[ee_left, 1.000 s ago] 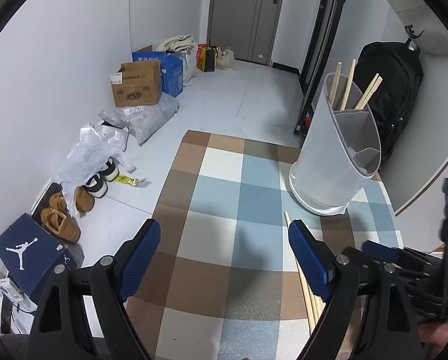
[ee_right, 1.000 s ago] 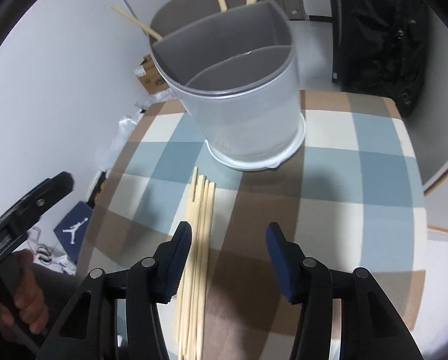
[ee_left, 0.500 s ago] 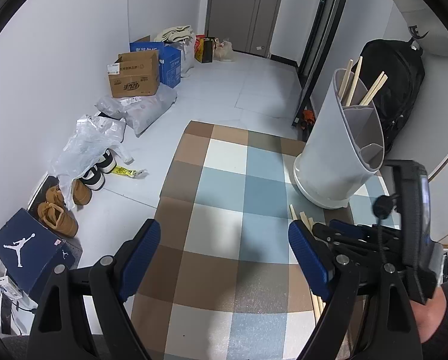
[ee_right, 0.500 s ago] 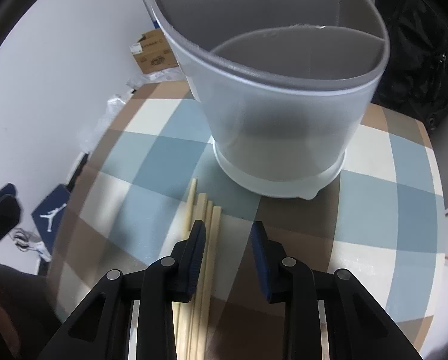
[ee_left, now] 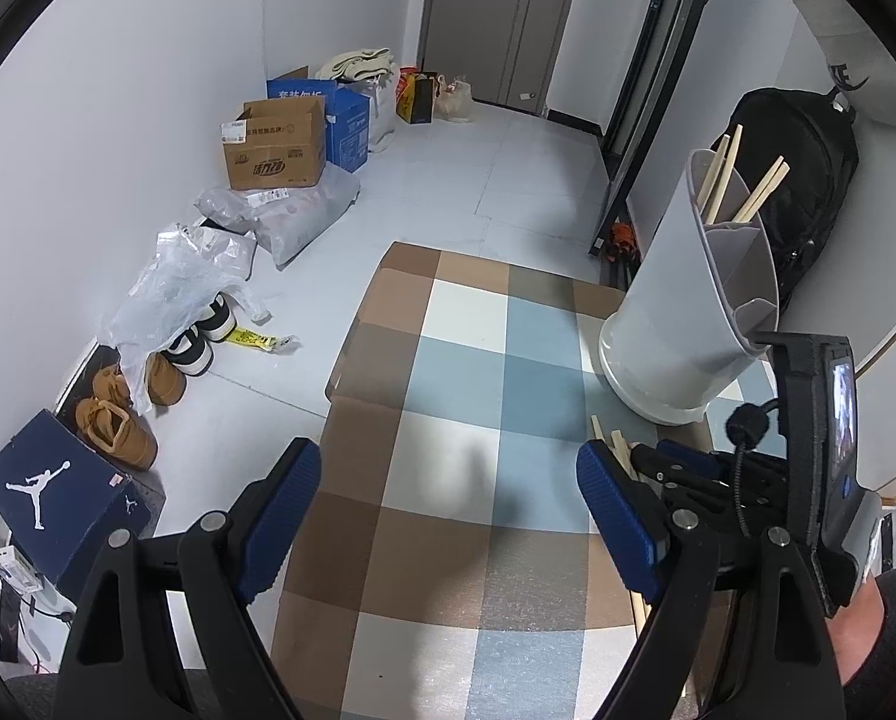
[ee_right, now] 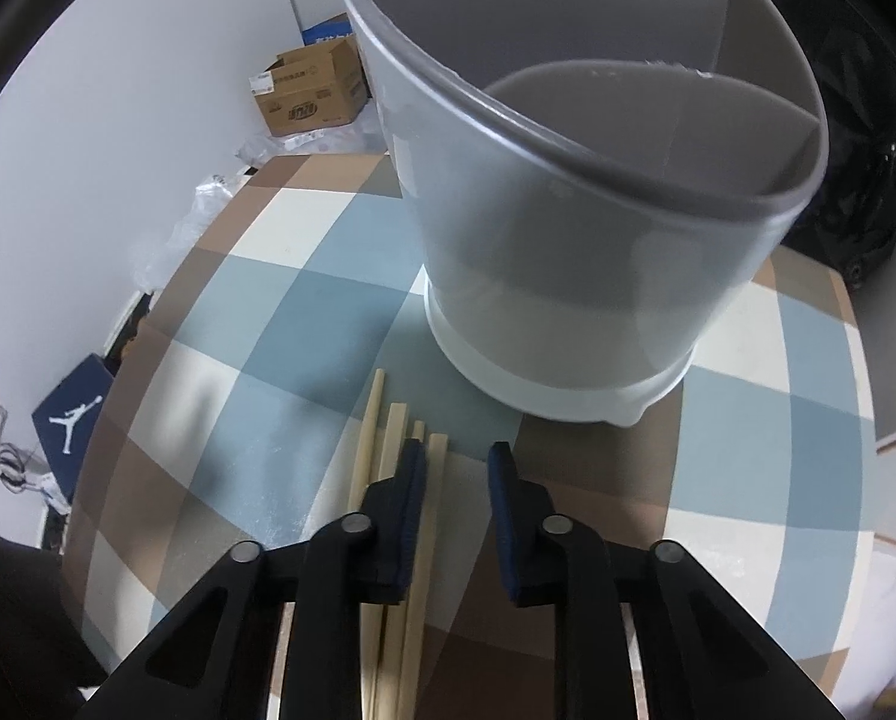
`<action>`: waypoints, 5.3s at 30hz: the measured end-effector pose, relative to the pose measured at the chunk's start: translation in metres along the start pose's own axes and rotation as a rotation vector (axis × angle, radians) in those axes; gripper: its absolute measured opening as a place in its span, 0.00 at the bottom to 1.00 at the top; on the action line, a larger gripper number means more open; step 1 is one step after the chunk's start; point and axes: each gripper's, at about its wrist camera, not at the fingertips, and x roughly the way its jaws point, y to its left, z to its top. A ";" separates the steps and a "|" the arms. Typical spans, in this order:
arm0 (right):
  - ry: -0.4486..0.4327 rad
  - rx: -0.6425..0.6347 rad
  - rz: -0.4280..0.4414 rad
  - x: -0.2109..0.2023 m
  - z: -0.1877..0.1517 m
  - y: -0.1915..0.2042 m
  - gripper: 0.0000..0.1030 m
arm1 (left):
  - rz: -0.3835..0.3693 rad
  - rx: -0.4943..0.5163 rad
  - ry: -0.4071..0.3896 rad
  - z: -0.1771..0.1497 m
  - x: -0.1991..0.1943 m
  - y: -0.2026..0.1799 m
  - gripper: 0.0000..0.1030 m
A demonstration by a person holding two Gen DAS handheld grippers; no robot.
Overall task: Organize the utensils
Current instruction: 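Lower the right tool onto the wooden sticks and close on one, then lift the right tool's stick while the left tool closes on another stick, then carry both held sticks up over the white utensil holder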
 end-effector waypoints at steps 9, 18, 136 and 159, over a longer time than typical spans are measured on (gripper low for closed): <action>0.005 0.025 -0.009 -0.002 -0.004 -0.006 0.15 | 0.007 0.014 0.002 -0.002 0.000 -0.005 0.82; 0.010 -0.024 -0.053 0.002 0.004 0.000 0.16 | 0.021 0.010 0.014 -0.002 0.004 -0.002 0.82; -0.594 0.155 0.287 -0.214 -0.021 -0.073 0.05 | -0.175 0.176 -0.189 0.040 -0.071 -0.089 0.01; -0.743 0.113 0.302 -0.277 0.073 -0.084 0.05 | -0.220 0.174 -0.301 0.123 -0.117 -0.114 0.01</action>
